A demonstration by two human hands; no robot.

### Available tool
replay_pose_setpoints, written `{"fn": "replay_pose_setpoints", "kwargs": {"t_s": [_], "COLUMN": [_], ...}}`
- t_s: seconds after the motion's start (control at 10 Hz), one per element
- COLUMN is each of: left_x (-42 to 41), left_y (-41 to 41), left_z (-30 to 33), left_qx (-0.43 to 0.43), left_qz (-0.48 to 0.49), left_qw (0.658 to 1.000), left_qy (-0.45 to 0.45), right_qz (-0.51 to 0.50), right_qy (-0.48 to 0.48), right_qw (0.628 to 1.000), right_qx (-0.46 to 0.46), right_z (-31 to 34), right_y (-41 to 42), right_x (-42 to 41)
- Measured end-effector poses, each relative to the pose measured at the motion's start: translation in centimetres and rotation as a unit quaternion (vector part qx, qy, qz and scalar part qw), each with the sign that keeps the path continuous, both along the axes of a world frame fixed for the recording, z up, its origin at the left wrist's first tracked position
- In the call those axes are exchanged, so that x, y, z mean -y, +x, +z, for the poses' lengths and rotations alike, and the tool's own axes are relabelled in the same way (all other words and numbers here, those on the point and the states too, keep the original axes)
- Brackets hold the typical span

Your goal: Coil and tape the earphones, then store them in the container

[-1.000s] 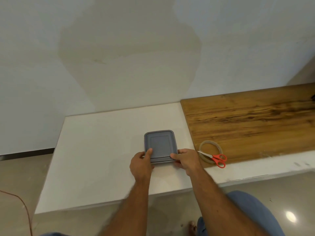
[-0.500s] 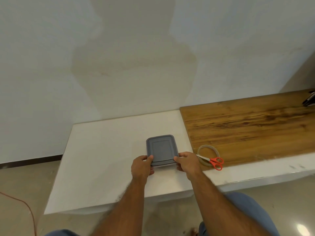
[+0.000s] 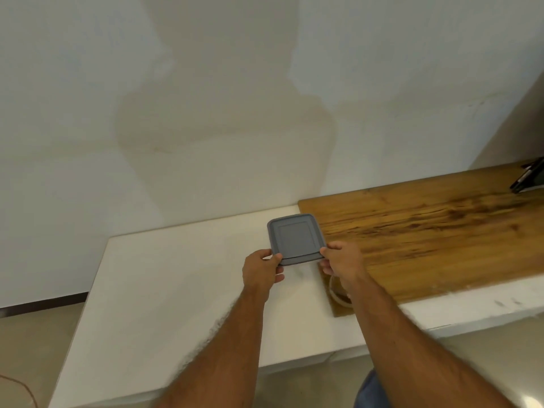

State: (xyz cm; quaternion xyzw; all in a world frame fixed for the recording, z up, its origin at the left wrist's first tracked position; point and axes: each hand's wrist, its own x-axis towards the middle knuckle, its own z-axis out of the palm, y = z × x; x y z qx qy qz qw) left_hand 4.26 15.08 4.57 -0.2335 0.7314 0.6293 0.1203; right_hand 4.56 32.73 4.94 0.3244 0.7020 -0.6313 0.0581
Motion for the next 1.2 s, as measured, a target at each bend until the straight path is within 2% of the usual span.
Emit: {"fn": "replay_pose_setpoints", "kwargs": {"t_s": [0.4,0.5,0.7,0.9,1.0,1.1,1.2], "left_x": [-7.7,-8.7,-10.0,-10.9,-10.6,-9.5,-7.8], "left_y": [-7.0,-8.6,-10.2,-10.0,-9.7,-9.1,-7.8], "left_z": [-1.9,-2.7,-4.0,-4.5,-4.7,-4.3,-2.6], "left_qx": [-0.017,-0.020,-0.028,-0.025,-0.015,-0.024,-0.028], "left_qz": [-0.040,-0.048,-0.067,-0.074,-0.089,-0.101,-0.122], "left_qw": [0.999,0.999,0.997,0.997,0.996,0.991,0.982], "left_qy": [0.009,0.005,0.006,0.013,-0.021,-0.080,-0.142], "right_qz": [-0.027,-0.049,-0.088,-0.086,-0.033,0.010,0.039], "right_qy": [0.098,0.091,0.105,0.154,0.227,0.348,0.412], "right_qw": [0.995,0.995,0.991,0.984,0.973,0.937,0.910], "right_qx": [-0.007,-0.007,0.000,0.004,0.019,0.006,-0.028], "right_z": [-0.9,-1.6,-3.0,-3.6,-3.0,-1.3,0.1], "right_y": [-7.0,-8.0,-8.7,-9.1,-8.8,-7.5,-5.9], "right_x": [-7.1,-7.9,-8.8,-9.2,-8.8,-7.8,-6.6]}}
